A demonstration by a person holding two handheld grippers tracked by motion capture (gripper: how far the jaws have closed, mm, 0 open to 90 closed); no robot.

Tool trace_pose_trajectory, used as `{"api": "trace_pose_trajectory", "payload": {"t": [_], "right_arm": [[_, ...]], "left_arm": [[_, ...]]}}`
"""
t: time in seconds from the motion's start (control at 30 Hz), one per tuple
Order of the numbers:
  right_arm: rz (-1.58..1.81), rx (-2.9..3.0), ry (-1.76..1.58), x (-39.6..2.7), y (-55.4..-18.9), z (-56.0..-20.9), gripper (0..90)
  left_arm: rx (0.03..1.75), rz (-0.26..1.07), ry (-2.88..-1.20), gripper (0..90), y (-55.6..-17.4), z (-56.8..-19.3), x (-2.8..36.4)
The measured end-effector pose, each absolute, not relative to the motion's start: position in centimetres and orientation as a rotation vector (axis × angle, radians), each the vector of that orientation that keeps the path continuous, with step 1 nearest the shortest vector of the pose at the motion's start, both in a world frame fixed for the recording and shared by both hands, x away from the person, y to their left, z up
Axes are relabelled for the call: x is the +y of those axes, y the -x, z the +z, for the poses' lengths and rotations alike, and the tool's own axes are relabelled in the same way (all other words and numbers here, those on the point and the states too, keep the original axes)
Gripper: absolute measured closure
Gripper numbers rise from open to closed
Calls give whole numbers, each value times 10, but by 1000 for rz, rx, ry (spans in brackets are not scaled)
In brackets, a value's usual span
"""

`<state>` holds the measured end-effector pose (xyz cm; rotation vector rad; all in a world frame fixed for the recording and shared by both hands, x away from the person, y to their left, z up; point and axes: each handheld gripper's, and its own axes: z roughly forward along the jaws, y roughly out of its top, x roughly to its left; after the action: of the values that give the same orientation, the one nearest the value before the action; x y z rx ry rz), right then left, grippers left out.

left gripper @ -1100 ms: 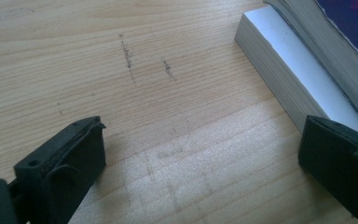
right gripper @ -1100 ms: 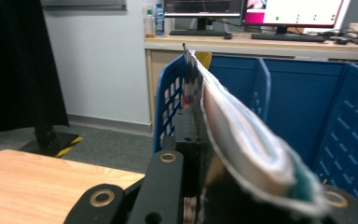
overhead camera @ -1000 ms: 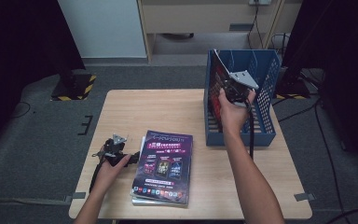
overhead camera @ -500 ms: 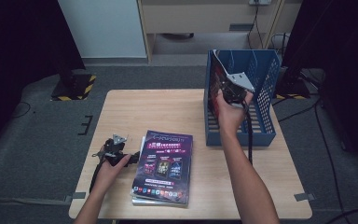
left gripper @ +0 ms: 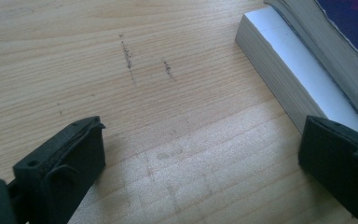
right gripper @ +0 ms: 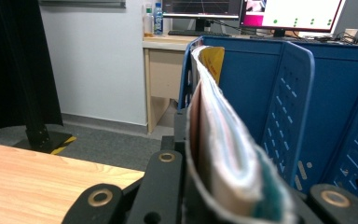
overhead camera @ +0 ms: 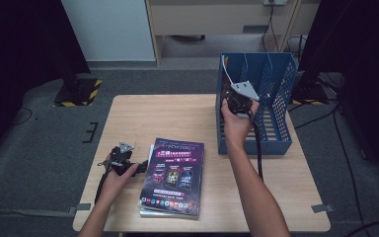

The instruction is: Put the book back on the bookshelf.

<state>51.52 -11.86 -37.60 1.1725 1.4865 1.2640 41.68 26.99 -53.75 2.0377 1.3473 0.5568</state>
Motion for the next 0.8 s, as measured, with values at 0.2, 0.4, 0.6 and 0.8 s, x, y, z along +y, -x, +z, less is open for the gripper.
{"api": "trace_pose_trajectory", "payload": {"t": [0.2, 0.4, 0.6, 0.8], "right_arm": [[1272, 1500, -1171, -118, -514, -376, 833], [1288, 1525, -1154, -117, -512, -375, 759], [1302, 1529, -1183, -118, -510, -375, 543], [1301, 1568, -1179, -117, -508, -376, 403]], "left_arm": [[1348, 557, -2038, 0, -417, -537, 270], [1347, 557, -2038, 0, -417, -537, 270], [1348, 557, -2037, 0, -417, -537, 270], [1348, 557, -2037, 0, -417, -538, 270]]}}
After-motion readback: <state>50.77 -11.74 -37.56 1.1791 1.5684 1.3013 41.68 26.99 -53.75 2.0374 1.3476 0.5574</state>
